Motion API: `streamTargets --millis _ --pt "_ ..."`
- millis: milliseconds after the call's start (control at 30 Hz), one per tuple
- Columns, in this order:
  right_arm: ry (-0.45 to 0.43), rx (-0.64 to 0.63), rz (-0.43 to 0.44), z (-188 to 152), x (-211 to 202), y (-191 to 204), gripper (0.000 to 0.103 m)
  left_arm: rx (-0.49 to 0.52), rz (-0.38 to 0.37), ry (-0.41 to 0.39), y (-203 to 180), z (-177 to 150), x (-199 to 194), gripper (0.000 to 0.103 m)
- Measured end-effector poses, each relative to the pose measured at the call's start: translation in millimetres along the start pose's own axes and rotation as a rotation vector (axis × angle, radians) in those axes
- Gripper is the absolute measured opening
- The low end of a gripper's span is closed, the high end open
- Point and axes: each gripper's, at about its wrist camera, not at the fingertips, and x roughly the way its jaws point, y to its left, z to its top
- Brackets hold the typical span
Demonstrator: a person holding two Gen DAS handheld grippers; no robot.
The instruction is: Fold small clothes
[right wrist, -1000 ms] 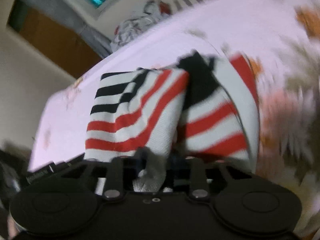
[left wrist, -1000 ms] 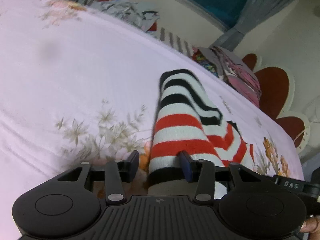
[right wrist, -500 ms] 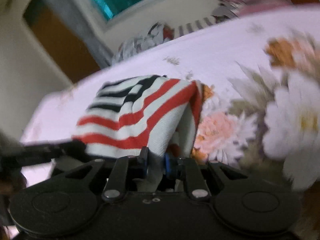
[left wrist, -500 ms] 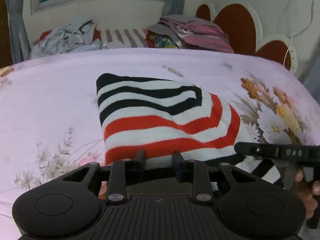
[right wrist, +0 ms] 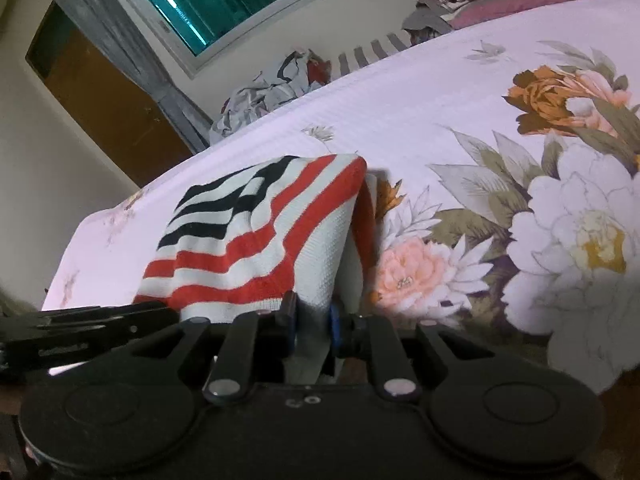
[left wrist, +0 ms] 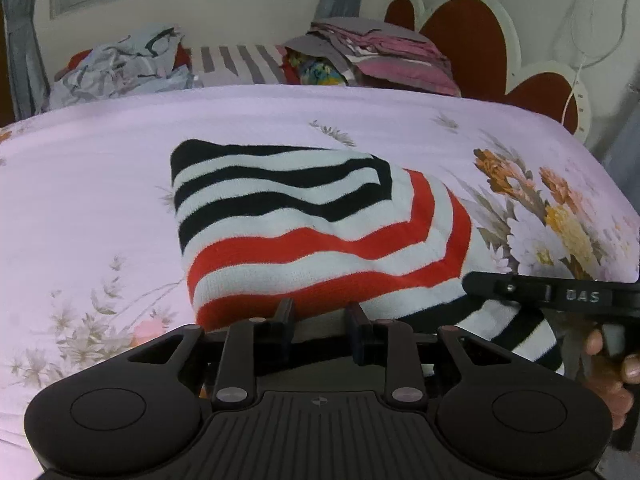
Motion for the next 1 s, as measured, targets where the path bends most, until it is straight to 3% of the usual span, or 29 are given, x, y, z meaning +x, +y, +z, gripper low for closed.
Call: streamTargets --millis 233,333,400,533,667,733,800,833,900,1000 --pt "0.036 -0.038 -0.007 -9 0 8 0.018 0.028 0.006 -0.016 7 -8 -13 0.028" --pt "-0.054 -0.062 -0.070 -1 -27 20 0.023 0.016 -0.023 -0.069 2 -9 -39 0.029" --pt "-0.079 -0.109 -0.045 0 -48 31 0.022 0.021 -0.023 -0.085 -2 -19 -57 0.029" --pt "0.012 -0.283 0.009 -23 -57 59 0.019 0.014 -0.020 -0.041 -4 -47 -62 0.028" --pt "0.119 -0.361 -0.092 -45 -34 53 0.013 -0.014 -0.032 0.019 -3 -65 -46 0.028" --pt "0.126 -0.340 -0.076 -38 -35 52 0.013 -0.043 -0.052 0.022 2 -59 -49 0.028" --pt "0.066 -0.334 -0.056 -25 -44 55 0.013 -0.041 -0.055 -0.029 6 -47 -58 0.028" --pt "0.016 -0.327 -0.062 -16 -48 56 0.021 -0.019 -0.041 -0.060 7 -37 -61 0.029" --pt "-0.029 -0.313 -0.094 3 -39 56 0.021 0.016 0.019 -0.089 9 -15 -55 0.029" --pt "-0.041 -0.253 -0.117 34 -5 54 0.018 0.004 0.030 -0.095 20 17 -27 0.029"
